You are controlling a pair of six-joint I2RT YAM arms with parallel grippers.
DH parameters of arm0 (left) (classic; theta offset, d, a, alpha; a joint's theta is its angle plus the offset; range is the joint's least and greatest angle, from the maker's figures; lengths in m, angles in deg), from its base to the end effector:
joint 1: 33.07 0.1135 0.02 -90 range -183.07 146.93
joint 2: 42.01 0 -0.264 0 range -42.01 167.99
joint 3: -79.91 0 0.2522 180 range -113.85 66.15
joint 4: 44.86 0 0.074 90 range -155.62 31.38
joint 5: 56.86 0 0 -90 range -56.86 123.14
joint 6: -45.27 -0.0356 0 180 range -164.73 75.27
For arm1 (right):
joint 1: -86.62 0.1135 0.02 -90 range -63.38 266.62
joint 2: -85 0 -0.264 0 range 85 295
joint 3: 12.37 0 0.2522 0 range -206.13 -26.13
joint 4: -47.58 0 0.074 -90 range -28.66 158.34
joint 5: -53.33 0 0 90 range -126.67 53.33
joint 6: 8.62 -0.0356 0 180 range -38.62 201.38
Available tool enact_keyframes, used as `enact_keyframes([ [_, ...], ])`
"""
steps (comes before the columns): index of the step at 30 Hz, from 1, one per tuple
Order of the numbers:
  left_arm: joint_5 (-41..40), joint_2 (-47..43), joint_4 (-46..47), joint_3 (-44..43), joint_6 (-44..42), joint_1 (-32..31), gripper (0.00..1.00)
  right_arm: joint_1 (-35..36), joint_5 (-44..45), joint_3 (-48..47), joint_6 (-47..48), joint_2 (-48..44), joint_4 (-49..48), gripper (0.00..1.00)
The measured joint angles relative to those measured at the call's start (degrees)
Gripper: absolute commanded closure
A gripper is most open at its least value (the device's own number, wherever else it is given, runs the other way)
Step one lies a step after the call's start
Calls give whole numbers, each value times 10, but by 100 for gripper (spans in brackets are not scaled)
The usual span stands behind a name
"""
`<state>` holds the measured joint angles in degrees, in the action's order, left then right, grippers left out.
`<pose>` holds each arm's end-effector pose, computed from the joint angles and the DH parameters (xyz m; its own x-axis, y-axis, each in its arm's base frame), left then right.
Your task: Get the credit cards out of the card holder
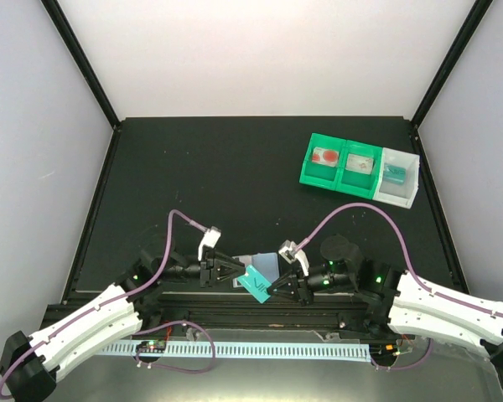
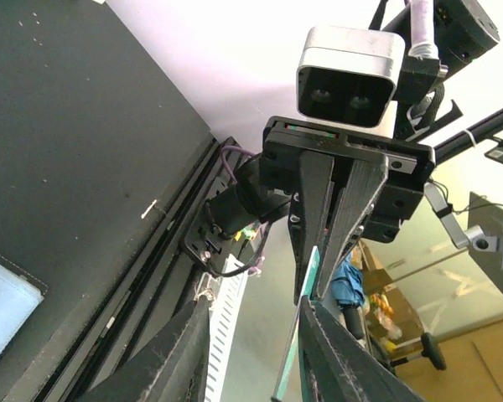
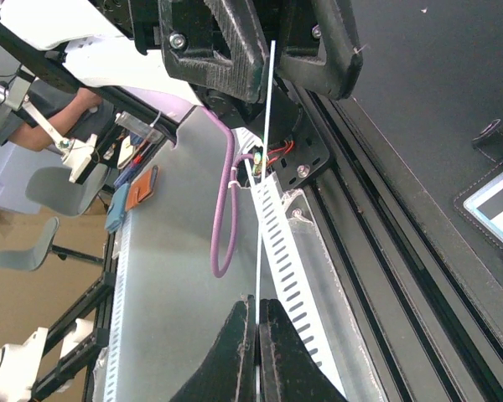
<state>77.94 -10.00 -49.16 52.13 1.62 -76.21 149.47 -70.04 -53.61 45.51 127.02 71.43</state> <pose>0.0892 -0.1180 0.2201 -0.7937 0.0401 -0.6070 0.6076 0.1019 -0.7877 0.0603 0.1605 0.2436 -0.7232 -0.3379 -0.6023 -0.6756 0.1656 0.7184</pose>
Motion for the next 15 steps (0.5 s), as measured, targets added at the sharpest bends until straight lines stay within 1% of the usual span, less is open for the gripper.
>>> enact_keyframes([
  [2, 6, 0, 0, 0, -2, 0, 67, 0, 0, 0, 0, 2, 0, 99],
  [3, 8, 0, 0, 0, -3, 0, 74, 0, -1, 0, 0, 2, 0, 99],
  [5, 11, 0, 0, 0, -4, 0, 90, 0, -2, 0, 0, 4, -1, 99],
  [6, 14, 0, 1, 0, -5, 0, 96, 0, -2, 0, 0, 5, -2, 99],
  [7, 16, 0, 1, 0, -4, 0, 98, 0, -2, 0, 0, 6, -2, 99],
  [10, 22, 0, 9, 0, -6, 0, 99, 0, 1, 0, 0, 7, 2, 97],
  [15, 24, -1, 11, 0, -6, 0, 98, 0, 19, 0, -6, 4, 5, 85],
])
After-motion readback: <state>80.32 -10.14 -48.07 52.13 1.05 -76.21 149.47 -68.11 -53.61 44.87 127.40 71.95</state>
